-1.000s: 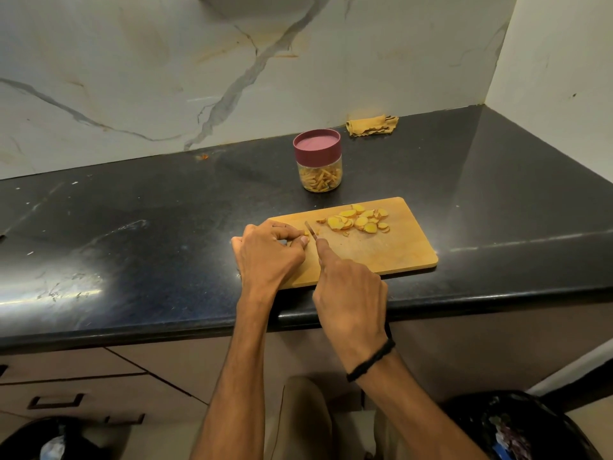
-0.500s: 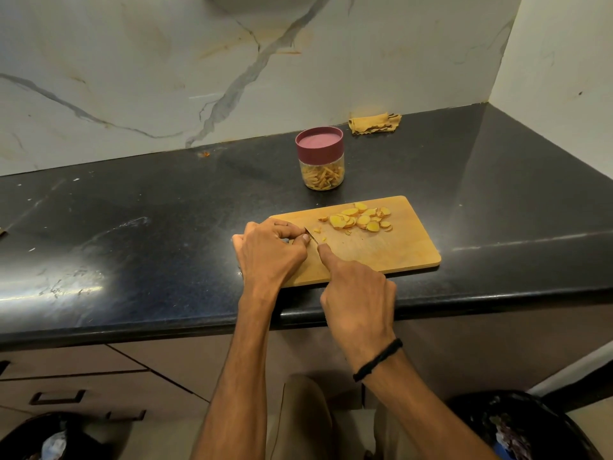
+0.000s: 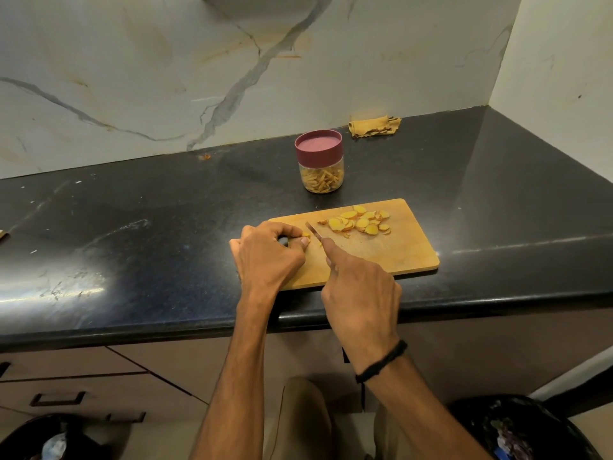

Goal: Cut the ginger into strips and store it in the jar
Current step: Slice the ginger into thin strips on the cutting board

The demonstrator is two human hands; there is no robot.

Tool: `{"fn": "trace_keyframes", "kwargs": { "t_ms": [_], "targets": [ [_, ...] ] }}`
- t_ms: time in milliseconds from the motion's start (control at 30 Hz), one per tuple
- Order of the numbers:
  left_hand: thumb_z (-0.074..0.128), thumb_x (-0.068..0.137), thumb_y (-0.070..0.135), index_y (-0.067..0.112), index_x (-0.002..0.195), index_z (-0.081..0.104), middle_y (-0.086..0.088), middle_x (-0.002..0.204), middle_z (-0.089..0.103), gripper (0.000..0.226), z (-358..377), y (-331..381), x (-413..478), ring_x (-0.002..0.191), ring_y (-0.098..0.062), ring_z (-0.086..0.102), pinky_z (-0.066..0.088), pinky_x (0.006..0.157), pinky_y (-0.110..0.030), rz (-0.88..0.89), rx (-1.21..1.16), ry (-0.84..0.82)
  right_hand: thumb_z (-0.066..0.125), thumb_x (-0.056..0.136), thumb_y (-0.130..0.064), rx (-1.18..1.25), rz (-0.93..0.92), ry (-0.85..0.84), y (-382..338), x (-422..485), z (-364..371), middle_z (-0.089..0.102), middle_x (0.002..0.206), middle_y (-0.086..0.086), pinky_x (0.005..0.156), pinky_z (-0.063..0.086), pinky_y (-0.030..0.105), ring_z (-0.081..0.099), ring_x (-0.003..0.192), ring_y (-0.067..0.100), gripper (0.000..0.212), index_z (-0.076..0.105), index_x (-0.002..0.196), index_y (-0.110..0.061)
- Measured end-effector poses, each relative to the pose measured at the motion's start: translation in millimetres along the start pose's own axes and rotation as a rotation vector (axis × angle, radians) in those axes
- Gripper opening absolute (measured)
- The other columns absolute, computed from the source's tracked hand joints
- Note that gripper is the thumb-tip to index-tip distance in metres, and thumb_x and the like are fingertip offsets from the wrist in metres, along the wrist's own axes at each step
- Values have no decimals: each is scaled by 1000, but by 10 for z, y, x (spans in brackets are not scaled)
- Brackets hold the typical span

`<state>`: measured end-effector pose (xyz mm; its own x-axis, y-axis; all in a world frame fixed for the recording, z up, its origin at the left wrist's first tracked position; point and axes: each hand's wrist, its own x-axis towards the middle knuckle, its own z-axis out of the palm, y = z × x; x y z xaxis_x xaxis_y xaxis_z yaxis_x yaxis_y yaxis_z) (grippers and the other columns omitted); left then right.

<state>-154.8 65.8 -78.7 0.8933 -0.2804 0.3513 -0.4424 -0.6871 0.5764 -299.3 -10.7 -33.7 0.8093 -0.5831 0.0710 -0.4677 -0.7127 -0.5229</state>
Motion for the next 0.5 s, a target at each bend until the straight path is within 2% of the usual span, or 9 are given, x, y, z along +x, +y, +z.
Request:
{"fn": "trace_keyframes", "kwargs": {
  "t_ms": [133,233,300,367,500],
  "targets": [
    [75,84,42,32,95,77,17,104,67,15,-11,16,-9,104,-11,52,29,78,-20,20,37,12,46,101,-25,10,-8,-10,-44,16,114,50,89,-3,67,36,29,45,80,13,57,21,151,-37],
    [74,84,41,31,94,78,14,107,70,15,-9,7,-3,105,-12,54,31,79,-20,31,43,11,45,102,-24,21,-7,-22,-68,28,162,49,90,-2,69,36,29,49,84,15,58,19,152,-36],
    [72,85,41,31,94,78,15,107,69,15,-10,20,-13,105,-10,51,21,74,-20,18,83,20,44,102,-24,20,-9,-31,-87,36,182,48,91,-2,70,35,30,52,88,16,59,17,153,-35],
    [72,85,41,31,94,78,15,108,69,15,-9,39,-24,105,-8,48,18,73,-17,14,95,20,44,102,-24,18,-8,-39,-103,41,199,47,91,-2,71,37,30,53,89,16,59,16,153,-34],
    [73,84,41,32,89,78,16,104,69,12,-5,59,-18,102,-8,48,17,80,-24,20,105,33,44,101,-20,-16,-10,-60,-148,25,202,46,88,-1,71,34,29,42,78,13,62,13,154,-31]
  ]
}}
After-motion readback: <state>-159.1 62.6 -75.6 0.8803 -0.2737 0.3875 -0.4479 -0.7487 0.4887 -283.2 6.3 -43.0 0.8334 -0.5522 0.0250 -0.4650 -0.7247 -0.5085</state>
